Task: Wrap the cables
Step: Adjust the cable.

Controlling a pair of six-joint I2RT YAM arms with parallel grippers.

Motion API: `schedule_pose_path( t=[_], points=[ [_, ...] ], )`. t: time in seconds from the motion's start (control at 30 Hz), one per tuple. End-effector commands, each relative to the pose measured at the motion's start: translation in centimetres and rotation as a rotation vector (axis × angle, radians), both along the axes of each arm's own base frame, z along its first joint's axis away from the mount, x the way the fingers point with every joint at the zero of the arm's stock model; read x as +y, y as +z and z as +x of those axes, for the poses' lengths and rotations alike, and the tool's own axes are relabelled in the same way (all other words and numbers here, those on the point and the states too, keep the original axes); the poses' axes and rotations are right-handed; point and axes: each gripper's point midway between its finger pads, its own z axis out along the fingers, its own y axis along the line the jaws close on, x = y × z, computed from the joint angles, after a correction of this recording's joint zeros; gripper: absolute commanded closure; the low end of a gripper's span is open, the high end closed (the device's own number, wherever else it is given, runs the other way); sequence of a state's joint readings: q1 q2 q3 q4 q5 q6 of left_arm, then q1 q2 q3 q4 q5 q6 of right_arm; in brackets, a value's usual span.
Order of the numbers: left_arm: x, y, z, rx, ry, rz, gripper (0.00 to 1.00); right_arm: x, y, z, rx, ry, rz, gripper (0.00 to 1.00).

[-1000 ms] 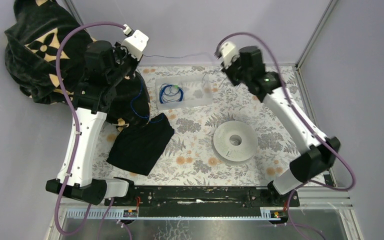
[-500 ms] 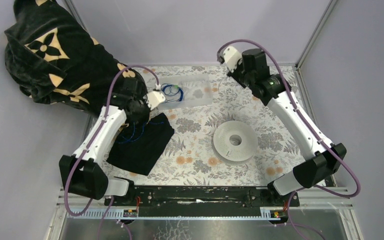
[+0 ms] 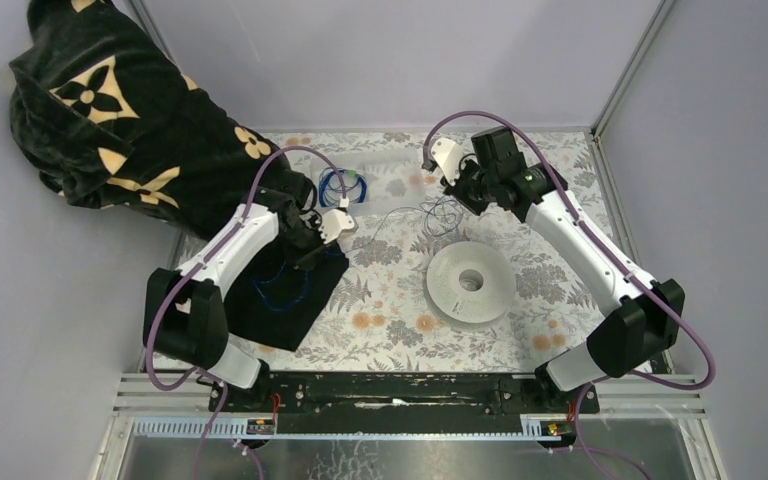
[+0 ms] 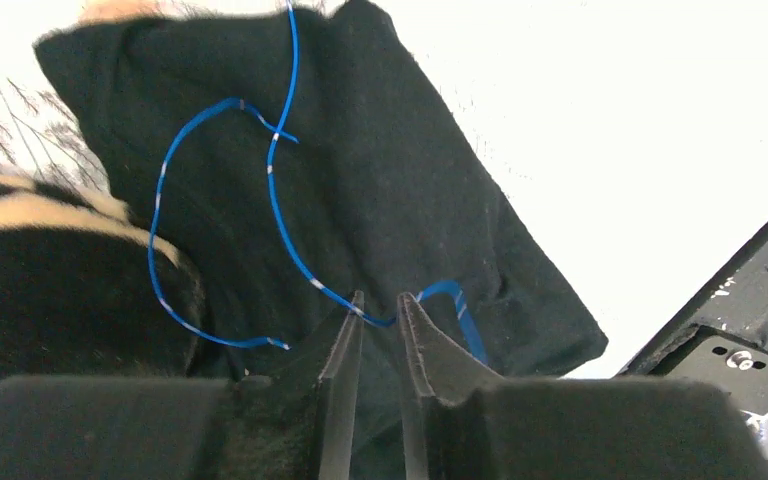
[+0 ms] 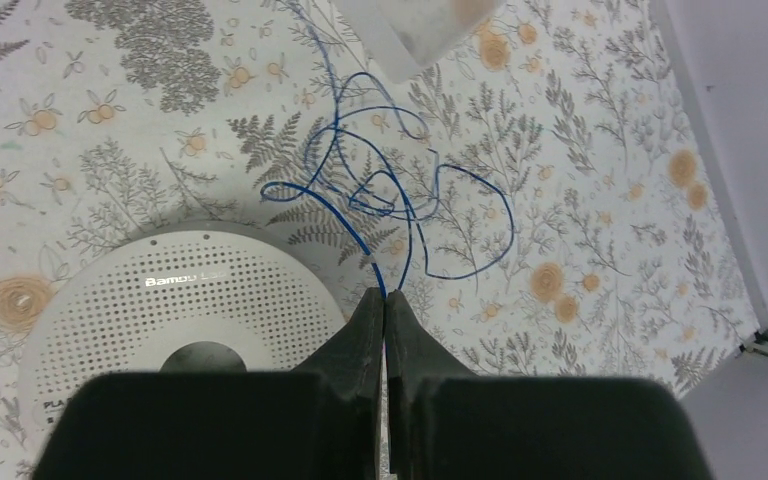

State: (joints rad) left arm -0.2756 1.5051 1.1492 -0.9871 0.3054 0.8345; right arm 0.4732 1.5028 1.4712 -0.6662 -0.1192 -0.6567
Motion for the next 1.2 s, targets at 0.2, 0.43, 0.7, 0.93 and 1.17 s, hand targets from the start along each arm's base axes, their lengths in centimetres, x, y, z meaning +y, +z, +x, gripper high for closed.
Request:
schedule_pose_path(
  t=[0.2,0.43,0.7,0.93,1.17],
  points=[
    [-3.5,6.3,3.5,-0.090,-0.106,-0.149,0.44,1.6,1.4,-2.3,0.013,0.091,0.095,1.00],
    [-8.6,10.9,7.1,-0.201,-0.114,-0.414,0.20,2.3,2.3,-3.6,0.025,0.133,0.153,1.00],
    [-16.7,7.9,11.8,-0.251,-0.185,-0.559,0.18,2.6,2.7,-4.0,0.034,0.136,0.185,1.00],
    [-19.4,3.5,14.8,-0.151,-0.155,-0.591,0.15,2.5,3.1,-4.5,0.035,0.125,0.203,1.00],
    [-20.8,1.5,15.3,-0.119,-0.158,-0.619,0.28,2.3,2.8,-5.1,0.048,0.118,0.209,1.00]
  ],
)
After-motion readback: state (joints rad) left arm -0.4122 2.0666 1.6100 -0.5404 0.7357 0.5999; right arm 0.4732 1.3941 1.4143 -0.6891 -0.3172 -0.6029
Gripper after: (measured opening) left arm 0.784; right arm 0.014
